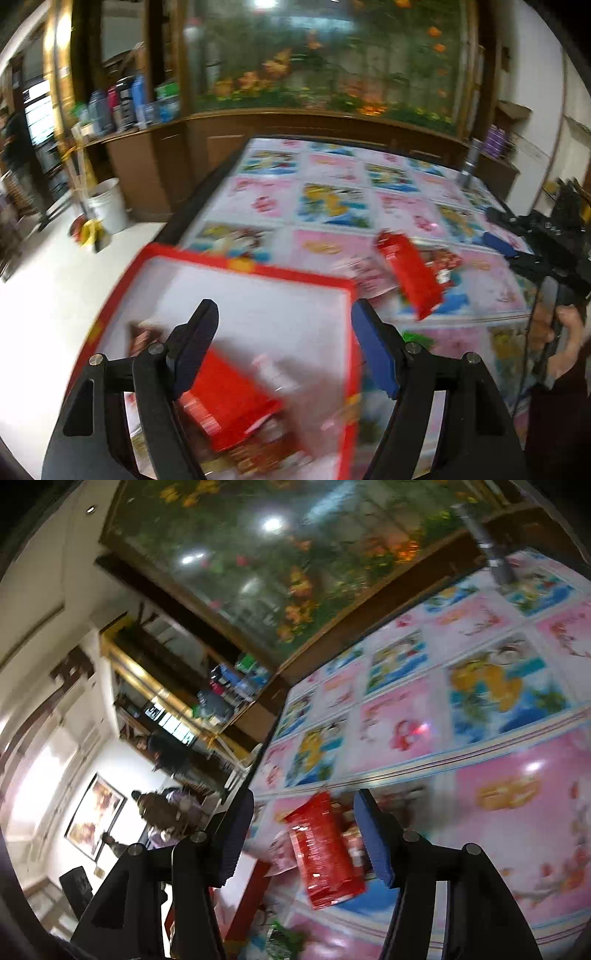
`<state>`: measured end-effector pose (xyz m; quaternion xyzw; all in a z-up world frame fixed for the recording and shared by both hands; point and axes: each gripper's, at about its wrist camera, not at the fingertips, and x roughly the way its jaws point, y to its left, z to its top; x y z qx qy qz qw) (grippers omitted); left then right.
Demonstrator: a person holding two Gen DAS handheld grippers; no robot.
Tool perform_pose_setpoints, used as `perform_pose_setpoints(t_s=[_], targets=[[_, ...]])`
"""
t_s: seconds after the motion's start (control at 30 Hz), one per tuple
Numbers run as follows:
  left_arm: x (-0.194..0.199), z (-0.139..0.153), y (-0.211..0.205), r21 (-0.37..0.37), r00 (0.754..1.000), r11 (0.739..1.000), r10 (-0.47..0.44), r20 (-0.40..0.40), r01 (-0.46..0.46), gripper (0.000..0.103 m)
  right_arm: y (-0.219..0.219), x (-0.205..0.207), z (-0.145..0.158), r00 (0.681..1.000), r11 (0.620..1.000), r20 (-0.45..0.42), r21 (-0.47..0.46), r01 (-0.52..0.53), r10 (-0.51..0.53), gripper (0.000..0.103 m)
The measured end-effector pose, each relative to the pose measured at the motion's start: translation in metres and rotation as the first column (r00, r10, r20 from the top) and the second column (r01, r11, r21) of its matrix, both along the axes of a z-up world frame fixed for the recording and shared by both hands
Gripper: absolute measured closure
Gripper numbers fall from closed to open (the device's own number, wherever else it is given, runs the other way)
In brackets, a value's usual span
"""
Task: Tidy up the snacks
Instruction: 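Close left gripper on red bar while right gripper grasps red flowered snacks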
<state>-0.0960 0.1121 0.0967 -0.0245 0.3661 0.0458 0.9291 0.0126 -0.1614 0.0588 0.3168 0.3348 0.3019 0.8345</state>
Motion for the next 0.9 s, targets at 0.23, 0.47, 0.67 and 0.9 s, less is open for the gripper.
perform_pose_setpoints(t_s=[0.23, 0.47, 0.67, 0.9], targets=[[0.082, -0.017, -0.050, 0.023, 0.995, 0.998, -0.062, -0.081, 0.064, 0.028, -0.003, 0.012, -0.014, 0.996, 0.999, -0.083, -0.032, 0.015, -0.018, 0.044], [0.136, -0.050, -0.070, -0.048, 0.981, 0.998, -0.038, -0.192, 0.029, 0.028, -0.005, 0.015, -0.029, 0.989, 1.000, -0.149, -0.007, 0.014, -0.015, 0.044], [0.161, -0.062, -0.094, -0.054, 0.978, 0.996, -0.075, -0.196, 0.066, 0.028, -0.007, 0.017, -0.034, 0.985, 1.000, -0.174, 0.014, 0.015, -0.012, 0.044], [0.161, -0.089, -0.134, 0.036, 0.949, 0.978, -0.190, -0.251, 0.205, 0.029, -0.011, 0.020, -0.039, 0.980, 0.999, -0.199, 0.018, 0.030, -0.026, 0.044]])
